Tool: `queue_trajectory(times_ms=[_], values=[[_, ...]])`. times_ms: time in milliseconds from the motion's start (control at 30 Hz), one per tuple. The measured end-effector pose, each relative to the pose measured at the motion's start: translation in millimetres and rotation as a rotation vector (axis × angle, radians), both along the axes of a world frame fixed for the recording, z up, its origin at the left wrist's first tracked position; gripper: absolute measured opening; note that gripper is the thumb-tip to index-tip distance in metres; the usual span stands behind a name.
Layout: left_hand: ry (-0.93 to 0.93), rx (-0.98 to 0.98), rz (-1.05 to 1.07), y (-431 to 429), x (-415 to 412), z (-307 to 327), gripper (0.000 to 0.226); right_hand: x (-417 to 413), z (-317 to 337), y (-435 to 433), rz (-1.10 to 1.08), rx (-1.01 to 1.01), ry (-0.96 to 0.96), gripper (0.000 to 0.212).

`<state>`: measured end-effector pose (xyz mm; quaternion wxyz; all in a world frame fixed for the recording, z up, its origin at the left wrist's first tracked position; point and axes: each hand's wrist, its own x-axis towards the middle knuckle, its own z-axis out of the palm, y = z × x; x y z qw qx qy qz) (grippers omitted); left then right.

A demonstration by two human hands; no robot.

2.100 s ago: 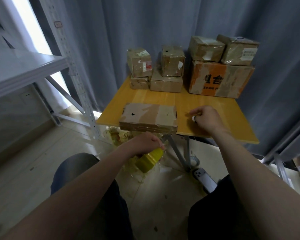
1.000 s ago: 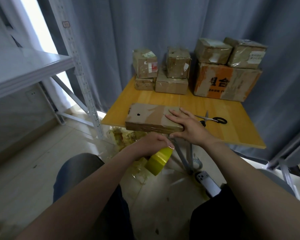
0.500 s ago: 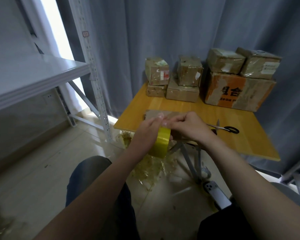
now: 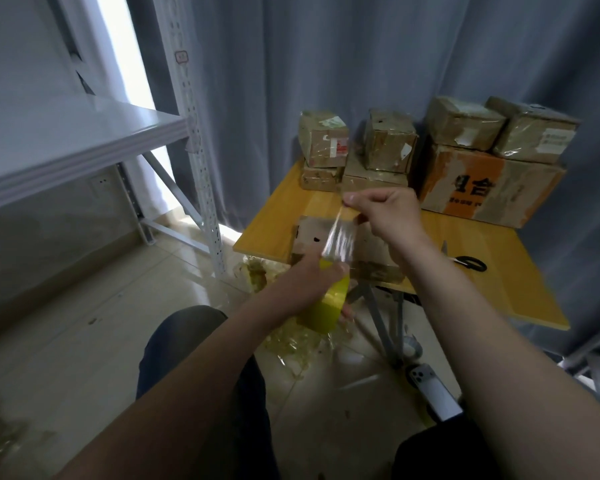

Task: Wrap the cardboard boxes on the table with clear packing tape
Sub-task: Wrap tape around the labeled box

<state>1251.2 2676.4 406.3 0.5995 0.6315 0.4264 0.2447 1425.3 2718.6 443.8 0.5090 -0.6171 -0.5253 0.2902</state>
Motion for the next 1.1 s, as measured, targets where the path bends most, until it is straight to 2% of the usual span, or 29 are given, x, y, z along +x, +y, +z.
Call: queue_trajectory(times_ms=[100, 233, 267, 333, 500, 900, 967, 1033, 1100], values=[[-0.016, -0.158, -0.099, -14, -10, -5, 0.028, 7, 0, 15, -0.016, -0.020, -0.023, 0.012], [-0.015, -0.286, 0.024, -2, -20, -11, 0.031, -1, -9, 40, 0.008, -0.052, -0.015, 0.004], [-0.017, -0.350, 0.050, 1, -23, -11, 0.034, -4, -11, 46, 0.017, -0.052, -0.046, 0.002], [0.000, -0.436, 0.075, 6, -27, -13, 0.038, -9, -18, 59, 0.001, -0.047, -0.185, 0.012], [0.012, -0.456, 0.123, 20, -28, -15, 0.039, -15, -34, 75, -0.059, -0.148, -0.432, 0.014], [0.039, -0.487, 0.149, 36, -15, -27, 0.036, -14, -56, 94, -0.103, -0.198, -0.574, 0.016], [0.024, -0.491, 0.154, 37, -14, -32, 0.035, -14, -59, 92, -0.125, -0.157, -0.726, 0.021], [0.007, -0.498, 0.161, 38, -12, -35, 0.034, -14, -60, 90, -0.140, -0.117, -0.993, 0.030], [-0.018, -0.496, 0.177, 39, -9, -37, 0.034, -14, -58, 90, -0.162, -0.158, -1.172, 0.044]])
